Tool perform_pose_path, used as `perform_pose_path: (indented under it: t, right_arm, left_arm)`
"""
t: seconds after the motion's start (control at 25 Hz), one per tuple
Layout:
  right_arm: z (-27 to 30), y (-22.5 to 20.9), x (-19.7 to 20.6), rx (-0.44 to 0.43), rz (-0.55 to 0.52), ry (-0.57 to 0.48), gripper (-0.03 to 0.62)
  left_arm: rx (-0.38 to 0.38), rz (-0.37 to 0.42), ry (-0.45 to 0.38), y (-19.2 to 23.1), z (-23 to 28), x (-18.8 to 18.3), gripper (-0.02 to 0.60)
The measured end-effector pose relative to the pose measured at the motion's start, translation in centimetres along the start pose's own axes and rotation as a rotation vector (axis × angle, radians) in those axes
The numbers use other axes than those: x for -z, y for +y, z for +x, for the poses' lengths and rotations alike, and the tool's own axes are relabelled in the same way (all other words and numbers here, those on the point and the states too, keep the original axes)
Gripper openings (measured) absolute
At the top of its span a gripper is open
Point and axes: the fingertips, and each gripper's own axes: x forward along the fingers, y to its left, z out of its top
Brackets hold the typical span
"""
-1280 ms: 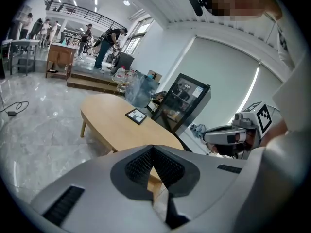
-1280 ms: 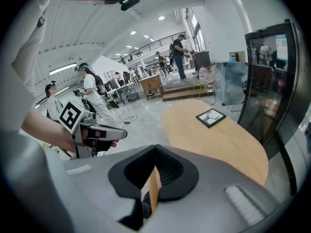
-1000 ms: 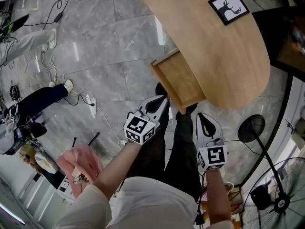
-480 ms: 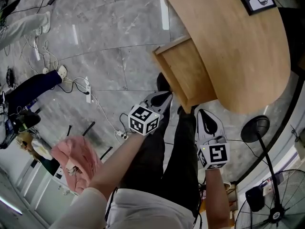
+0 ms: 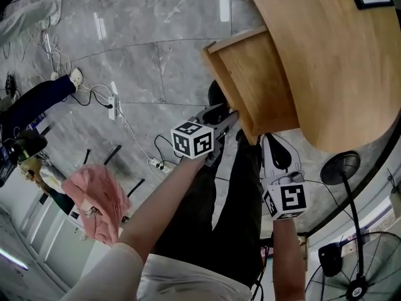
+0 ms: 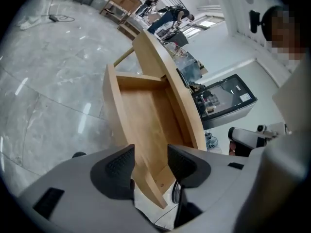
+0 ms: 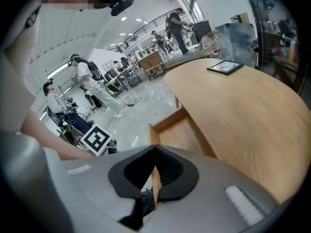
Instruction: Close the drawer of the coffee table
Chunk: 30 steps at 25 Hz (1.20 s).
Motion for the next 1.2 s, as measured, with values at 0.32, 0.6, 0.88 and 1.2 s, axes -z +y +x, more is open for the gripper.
perform_pose_path:
  t: [0.32,0.6,0.88,1.2]
  right_arm:
    - [1.5,-1.0,1.3,-0.004,0.029,0.01,0.011]
    - [1.9,-2.1,1.6,-0.001,0.053,0.003,0.011]
    - [1.8,-3.4,2.3,-0.001,0.073,-0.005,0.011]
    - [1.6,-4.8,2.6,0.004,0.079,-0.006,0.011]
  left_arm:
    - [0.015,-0.156,-0.013,1.0,3.0,0.1,0.294]
    - [-0.008,-0.206,-0.035,1.7,4.3,-0.2,0.317]
    - [0.006,-0.273,-0.086,1.3,4.3,-0.5,0.34]
    - [0.03,-0.289,-0.079,1.0,4.2,-0.7,0.367]
